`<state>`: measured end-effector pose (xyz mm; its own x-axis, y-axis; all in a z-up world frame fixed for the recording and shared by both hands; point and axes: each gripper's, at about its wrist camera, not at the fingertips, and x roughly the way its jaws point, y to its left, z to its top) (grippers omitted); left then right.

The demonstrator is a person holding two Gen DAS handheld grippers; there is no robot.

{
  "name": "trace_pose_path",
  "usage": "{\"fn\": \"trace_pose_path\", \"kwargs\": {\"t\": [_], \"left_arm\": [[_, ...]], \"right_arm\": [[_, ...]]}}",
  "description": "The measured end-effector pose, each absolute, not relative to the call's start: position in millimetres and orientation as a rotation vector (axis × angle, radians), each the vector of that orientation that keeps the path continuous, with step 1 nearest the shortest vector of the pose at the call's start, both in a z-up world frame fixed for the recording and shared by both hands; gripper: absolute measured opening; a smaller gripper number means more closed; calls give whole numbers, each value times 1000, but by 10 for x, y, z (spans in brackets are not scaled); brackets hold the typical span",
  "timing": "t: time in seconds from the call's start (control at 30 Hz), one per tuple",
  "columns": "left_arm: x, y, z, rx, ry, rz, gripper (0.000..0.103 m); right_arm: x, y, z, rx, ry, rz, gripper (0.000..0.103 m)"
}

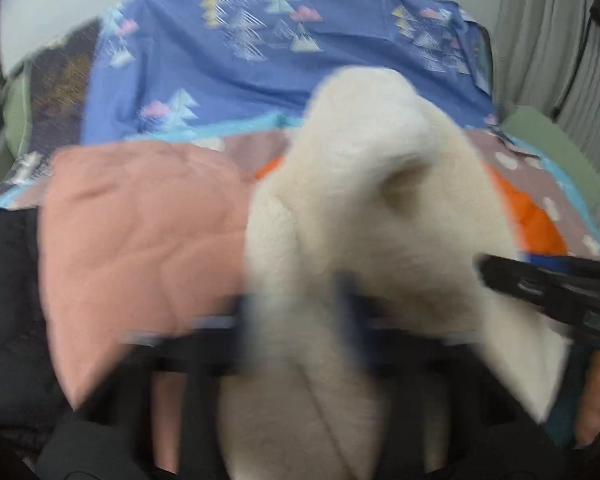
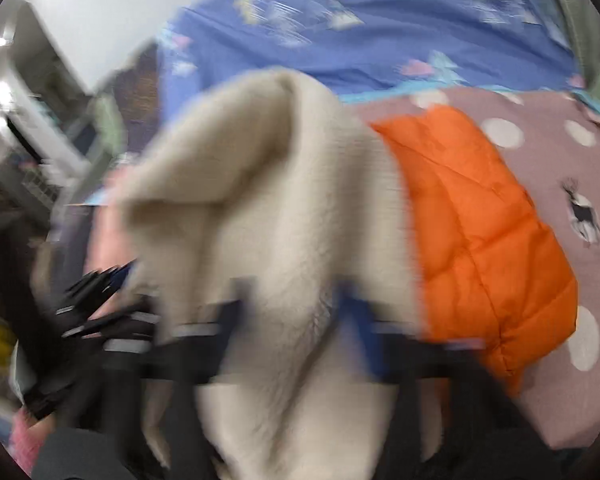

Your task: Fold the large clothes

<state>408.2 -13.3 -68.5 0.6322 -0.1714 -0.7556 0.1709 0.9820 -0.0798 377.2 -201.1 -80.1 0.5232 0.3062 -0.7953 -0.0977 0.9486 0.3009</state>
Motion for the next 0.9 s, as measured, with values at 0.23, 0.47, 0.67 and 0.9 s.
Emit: {"fn": "trace_pose_path", "kwargs": {"t": [0.23, 0.47, 0.67, 0.9], "left_arm": [[3818, 355, -431, -32, 727, -198, 8], [3754, 341, -515, -59, 716, -243, 58], [4123, 261, -501, -110, 775, -243, 80], [4243, -7, -416, -55, 768, -262, 10]], "right_arm": [[3366, -2713, -470, 327, 830, 202, 6], [3352, -2951, -691, 438, 859, 246, 59], [3707, -2693, -444, 372, 838, 361, 97], [4056, -2282, -532, 340, 886, 311, 10]]}}
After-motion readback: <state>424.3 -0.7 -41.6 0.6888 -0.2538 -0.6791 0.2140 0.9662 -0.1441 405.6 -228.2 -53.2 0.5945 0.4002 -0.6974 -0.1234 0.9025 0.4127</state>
